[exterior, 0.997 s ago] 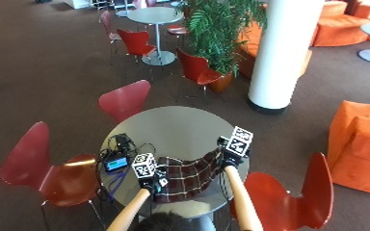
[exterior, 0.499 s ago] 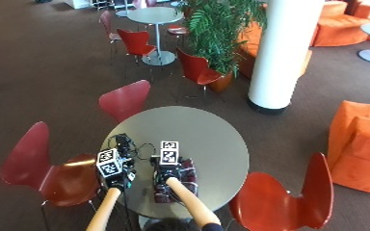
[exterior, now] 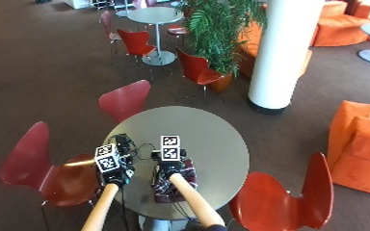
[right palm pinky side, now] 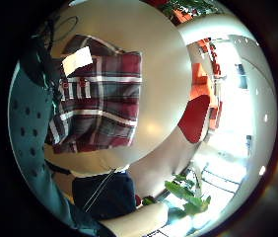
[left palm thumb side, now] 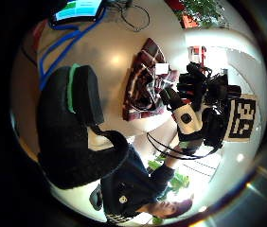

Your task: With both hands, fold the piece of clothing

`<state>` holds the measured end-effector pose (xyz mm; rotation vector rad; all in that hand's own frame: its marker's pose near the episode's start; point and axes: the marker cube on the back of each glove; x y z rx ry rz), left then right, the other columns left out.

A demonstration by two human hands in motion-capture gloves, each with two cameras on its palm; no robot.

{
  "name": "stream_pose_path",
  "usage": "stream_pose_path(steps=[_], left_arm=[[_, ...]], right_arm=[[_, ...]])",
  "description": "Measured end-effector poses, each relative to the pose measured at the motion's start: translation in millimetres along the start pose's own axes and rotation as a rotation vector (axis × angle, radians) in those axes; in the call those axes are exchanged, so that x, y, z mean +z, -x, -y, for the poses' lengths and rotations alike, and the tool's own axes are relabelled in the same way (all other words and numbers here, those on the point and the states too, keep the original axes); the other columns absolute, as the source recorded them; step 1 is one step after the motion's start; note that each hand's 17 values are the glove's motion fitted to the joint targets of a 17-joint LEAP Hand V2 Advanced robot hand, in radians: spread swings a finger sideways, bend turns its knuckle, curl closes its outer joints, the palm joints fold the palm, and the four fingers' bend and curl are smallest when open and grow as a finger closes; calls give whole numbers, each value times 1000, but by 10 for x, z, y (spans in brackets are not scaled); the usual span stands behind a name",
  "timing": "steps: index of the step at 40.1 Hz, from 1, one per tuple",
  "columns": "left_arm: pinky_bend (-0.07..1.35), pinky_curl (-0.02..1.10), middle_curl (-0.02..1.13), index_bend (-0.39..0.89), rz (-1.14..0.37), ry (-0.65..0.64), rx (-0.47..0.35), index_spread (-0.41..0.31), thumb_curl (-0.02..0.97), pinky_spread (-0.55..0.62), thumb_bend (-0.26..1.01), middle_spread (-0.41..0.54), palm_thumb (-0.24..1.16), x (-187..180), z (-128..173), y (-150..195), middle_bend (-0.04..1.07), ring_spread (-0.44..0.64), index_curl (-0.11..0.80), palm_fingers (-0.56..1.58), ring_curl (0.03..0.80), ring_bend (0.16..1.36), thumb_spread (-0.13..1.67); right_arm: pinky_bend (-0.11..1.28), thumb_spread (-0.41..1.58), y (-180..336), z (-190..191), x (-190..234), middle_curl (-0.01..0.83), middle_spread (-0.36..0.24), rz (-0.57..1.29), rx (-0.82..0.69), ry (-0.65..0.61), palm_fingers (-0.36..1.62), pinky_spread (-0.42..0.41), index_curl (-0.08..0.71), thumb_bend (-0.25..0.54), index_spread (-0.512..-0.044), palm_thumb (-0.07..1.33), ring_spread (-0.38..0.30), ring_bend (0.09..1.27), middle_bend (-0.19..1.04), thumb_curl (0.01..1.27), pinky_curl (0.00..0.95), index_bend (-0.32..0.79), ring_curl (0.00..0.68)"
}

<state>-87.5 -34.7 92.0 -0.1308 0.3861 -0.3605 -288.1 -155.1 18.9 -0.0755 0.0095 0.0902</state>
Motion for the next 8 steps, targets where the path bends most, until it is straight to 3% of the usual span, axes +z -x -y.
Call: stream_pose_path(steps=[8], left_arm=[[212,343,291,178,38,-7,43,22,423,232,33,138,514,-117,-108,-311,159,322,408,330,298,403,1354]], right_arm=[[926,1031,-256,18,-71,484,-154,4,22,13,879,-297,19,-23,-250,847,-208,773,321,505,407,20,434]])
